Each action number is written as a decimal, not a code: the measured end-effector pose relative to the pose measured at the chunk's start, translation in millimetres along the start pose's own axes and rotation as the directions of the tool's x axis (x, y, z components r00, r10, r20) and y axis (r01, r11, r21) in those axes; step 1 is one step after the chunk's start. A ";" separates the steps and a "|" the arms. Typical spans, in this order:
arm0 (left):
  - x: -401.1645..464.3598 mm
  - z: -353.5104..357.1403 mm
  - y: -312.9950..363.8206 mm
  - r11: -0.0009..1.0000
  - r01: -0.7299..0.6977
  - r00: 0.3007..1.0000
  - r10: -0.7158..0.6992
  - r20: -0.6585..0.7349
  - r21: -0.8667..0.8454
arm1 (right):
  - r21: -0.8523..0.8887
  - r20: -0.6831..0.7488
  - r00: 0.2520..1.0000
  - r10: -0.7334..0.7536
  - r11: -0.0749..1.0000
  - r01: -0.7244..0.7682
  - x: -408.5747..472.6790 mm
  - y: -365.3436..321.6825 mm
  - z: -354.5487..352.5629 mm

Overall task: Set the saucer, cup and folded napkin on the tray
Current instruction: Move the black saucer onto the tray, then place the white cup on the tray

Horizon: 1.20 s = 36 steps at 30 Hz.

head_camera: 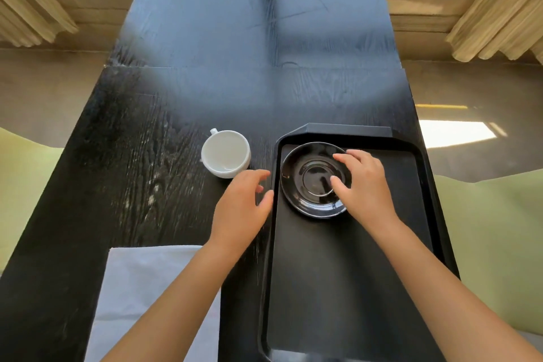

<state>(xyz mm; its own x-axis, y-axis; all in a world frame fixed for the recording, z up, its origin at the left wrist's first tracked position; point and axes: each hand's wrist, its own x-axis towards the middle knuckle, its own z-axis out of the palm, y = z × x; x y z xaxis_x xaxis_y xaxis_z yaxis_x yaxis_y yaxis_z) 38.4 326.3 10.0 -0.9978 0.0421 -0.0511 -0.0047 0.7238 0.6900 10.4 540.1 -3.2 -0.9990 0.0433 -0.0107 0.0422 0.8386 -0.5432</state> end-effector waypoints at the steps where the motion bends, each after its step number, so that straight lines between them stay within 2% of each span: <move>1: -2.5 -8.2 -8.1 0.996 -0.053 0.995 0.059 -0.086 0.076 | -0.009 0.007 0.996 -0.094 0.996 0.094 1.6 -12.7 4.9; 3: 1.2 -23.0 -28.8 0.955 -0.117 0.973 0.165 -0.159 0.273 | -0.047 0.067 0.947 -0.316 0.947 0.319 8.1 -38.3 19.6; 5: 10.4 -34.6 -48.6 0.890 -0.151 0.973 0.210 -0.093 0.430 | -0.138 0.159 0.854 -0.495 0.846 0.516 17.8 -61.4 36.0; 7: 19.8 -41.5 -63.2 0.848 -0.170 0.978 0.207 -0.019 0.503 | -0.202 0.226 0.786 -0.576 0.762 0.616 28.1 -80.0 49.5; 12: 35.0 -45.4 -79.9 0.785 -0.234 0.955 0.295 -0.015 0.573 | -0.233 0.374 0.752 -0.543 0.730 0.643 45.9 -95.0 75.6; 15: 39.3 -44.5 -88.0 0.763 -0.250 0.944 0.330 -0.027 0.596 | -0.263 0.382 0.706 -0.596 0.662 0.702 51.2 -94.1 83.9; 21: 28.5 -43.2 -91.4 0.752 -0.326 0.904 0.425 -0.044 0.573 | -0.240 0.304 0.651 -0.695 0.606 0.759 48.0 -82.8 82.4; 26: -7.0 -42.4 -72.9 0.699 -0.439 0.804 0.586 -0.101 0.564 | -0.185 0.171 0.611 -0.773 0.584 0.790 5.4 -65.9 54.0; 30: -48.4 -36.6 -46.6 0.610 -0.597 0.669 0.737 -0.096 0.522 | -0.172 0.115 0.604 -0.789 0.583 0.794 -52.2 -45.1 18.7; 36: -114.7 -13.5 -27.5 0.581 -0.740 0.622 0.782 0.017 0.339 | -0.134 0.124 0.648 -0.752 0.634 0.762 -143.1 -8.8 -3.2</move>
<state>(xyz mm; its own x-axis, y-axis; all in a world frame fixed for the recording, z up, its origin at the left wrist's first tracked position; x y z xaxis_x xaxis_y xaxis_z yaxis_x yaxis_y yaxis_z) 152.0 292.2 6.7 -0.6237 0.6043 0.4958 0.7577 0.6232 0.1937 153.1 528.3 5.7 -0.6806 -0.6697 0.2969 -0.7320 0.6376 -0.2398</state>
